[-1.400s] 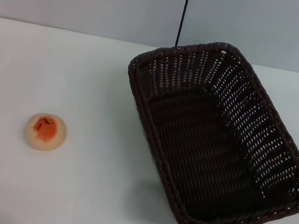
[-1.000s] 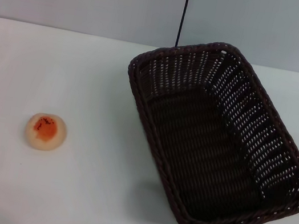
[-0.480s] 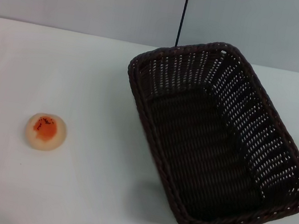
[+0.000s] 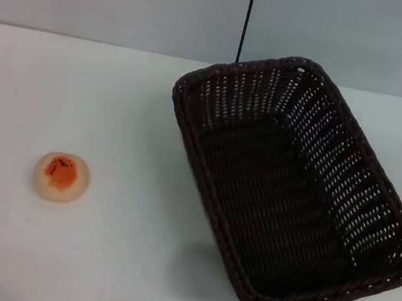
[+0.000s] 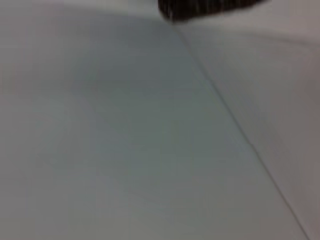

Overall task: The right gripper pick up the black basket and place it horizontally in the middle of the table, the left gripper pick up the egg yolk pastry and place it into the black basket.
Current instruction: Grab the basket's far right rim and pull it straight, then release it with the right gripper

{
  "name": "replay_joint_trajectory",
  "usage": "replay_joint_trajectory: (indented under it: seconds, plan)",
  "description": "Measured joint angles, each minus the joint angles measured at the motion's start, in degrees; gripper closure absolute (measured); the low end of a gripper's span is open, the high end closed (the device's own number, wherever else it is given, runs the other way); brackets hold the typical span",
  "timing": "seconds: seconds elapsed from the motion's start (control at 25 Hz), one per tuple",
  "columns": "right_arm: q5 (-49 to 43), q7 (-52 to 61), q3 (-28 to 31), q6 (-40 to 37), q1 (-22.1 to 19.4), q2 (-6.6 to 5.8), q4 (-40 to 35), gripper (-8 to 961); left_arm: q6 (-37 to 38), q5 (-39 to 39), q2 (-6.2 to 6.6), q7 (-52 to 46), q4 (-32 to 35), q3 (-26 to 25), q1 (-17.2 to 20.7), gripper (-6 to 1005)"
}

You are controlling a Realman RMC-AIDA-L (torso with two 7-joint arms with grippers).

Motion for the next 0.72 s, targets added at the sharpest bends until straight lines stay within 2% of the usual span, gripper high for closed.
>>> replay_joint_trajectory:
  seconds: [0.12,0.2,0.24,0.4,0.56,0.72]
  plan:
    - [-8.84,6.00,-0.65,-8.31,7.94,-3.66,2.30,207,0.03,0.05,-0.04,-0.02,0.01,0.12,0.07,160]
    - [-14.44,7.01,-1.04,-13.20,13.15,-5.64,7.47,208,0.03,0.08,-0.09,-0.03,0.01,0.46,0.07,161]
    - [-19.35,7.41,-2.42,-14.89,16.94,-6.54,12.59,208,0.02,0.09,-0.10,-0.03,0.00,0.81,0.07,162]
    - [-25.49,8.33,-6.23,-12.74,20.19,-6.16,18.10,210,0.02,0.13,-0.11,-0.03,0.02,1.42,0.08,164]
    - [-29.01,9.35,-12.45,-6.01,22.08,-3.90,23.80,212,0.03,0.15,-0.11,-0.03,-0.20,1.45,0.33,167]
    - [-28.83,9.63,-14.79,0.63,23.19,-1.54,28.87,214,0.08,0.15,-0.11,-0.03,-0.41,1.50,0.47,169]
